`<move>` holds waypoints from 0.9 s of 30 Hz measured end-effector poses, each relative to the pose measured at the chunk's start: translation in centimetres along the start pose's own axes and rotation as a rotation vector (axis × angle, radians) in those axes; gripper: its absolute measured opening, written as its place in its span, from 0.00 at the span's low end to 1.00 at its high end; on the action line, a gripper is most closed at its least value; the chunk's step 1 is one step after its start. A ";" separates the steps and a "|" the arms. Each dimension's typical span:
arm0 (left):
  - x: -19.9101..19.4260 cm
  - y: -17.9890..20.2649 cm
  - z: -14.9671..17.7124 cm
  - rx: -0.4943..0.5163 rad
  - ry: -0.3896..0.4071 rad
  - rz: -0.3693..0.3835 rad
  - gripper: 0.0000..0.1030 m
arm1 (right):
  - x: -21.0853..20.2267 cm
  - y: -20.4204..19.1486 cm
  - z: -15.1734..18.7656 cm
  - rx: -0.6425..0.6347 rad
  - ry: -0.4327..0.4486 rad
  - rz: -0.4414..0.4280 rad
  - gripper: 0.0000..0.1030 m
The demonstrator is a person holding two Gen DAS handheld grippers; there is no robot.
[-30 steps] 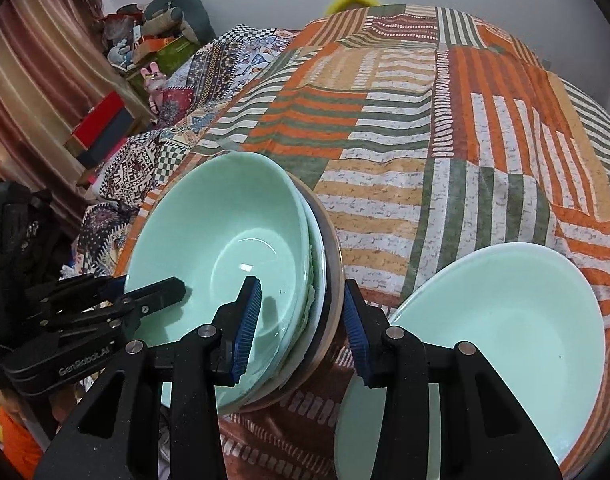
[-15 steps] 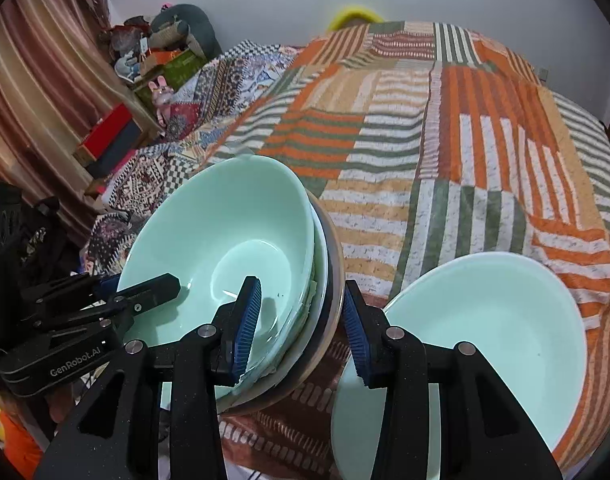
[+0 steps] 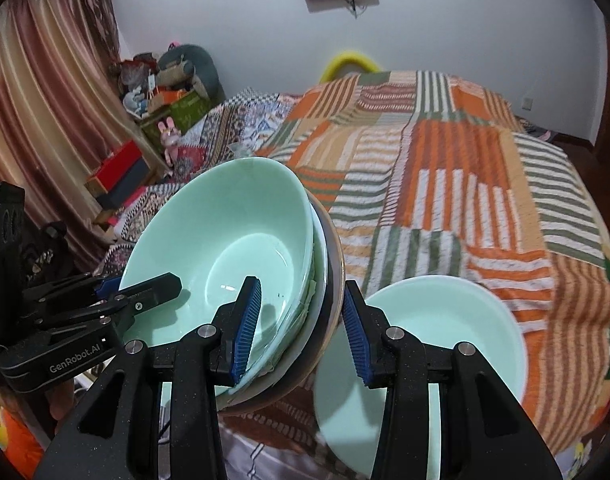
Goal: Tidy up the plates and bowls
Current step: 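Lift the bowl stack with both grippers and carry it over the plate stack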
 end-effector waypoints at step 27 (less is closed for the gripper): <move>4.7 10.3 0.8 0.132 -0.107 0.077 0.31 | -4.3 9.0 3.2 0.121 0.025 0.100 0.37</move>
Point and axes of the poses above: each gripper's, at about its wrist camera, not at the fingertips, and x roughly the way its jaws point, y to its right, z to its underside, the point moved 3 cm from there along x, roughly the way its jaws point, and after that the axes turned 8 degrees about z, right-handed, at the moved point
